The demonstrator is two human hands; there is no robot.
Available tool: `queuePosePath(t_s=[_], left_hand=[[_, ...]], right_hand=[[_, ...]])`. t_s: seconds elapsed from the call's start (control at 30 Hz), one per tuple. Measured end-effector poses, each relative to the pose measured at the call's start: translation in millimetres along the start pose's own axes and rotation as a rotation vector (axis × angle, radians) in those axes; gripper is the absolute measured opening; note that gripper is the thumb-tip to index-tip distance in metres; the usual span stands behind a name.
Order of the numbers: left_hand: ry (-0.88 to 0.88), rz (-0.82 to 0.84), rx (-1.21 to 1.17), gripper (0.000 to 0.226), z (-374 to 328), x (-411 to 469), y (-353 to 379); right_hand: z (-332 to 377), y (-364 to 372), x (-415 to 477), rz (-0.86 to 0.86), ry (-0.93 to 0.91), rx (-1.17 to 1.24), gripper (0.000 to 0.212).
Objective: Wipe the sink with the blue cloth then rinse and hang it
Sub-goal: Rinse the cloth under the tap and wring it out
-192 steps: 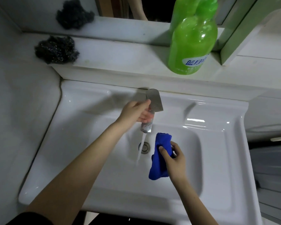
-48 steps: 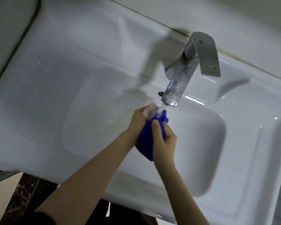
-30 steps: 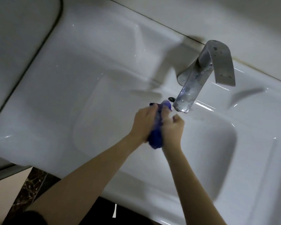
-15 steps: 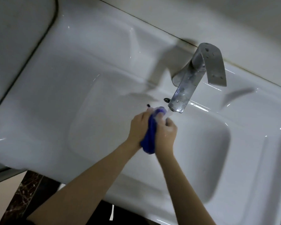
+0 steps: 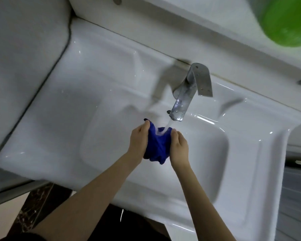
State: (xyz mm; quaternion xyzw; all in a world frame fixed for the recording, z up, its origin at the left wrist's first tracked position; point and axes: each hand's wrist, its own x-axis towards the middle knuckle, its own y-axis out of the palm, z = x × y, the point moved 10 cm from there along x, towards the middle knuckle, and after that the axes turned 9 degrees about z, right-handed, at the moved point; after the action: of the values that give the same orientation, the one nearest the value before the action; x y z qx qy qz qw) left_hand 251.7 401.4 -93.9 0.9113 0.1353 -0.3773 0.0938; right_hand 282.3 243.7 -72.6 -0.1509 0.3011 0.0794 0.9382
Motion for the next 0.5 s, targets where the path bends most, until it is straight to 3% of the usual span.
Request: queuePosePath(t_s=[0.1, 0.23, 0.3, 0.5], left_hand=[[0.089, 0.067, 0.025, 0.044, -30, -20, -8], [0.212, 0.066, 0.067, 0.047, -73, -54, -24], [0.231, 0.054, 0.071, 0.047, -87, -71, -34], [0.195, 0.044, 0.068, 0.049, -92, -106, -64]], right_hand=[[31, -31, -30, -0.059, -0.154, -0.2, 0.017], [121, -73, -75, -0.269, -0.545, -0.378, 0.042], [156, -67, -81, -0.27, -0.69, -0.58, 0.05], [158, -39, -51, -0.173, -0.704, -0.938, 0.065]])
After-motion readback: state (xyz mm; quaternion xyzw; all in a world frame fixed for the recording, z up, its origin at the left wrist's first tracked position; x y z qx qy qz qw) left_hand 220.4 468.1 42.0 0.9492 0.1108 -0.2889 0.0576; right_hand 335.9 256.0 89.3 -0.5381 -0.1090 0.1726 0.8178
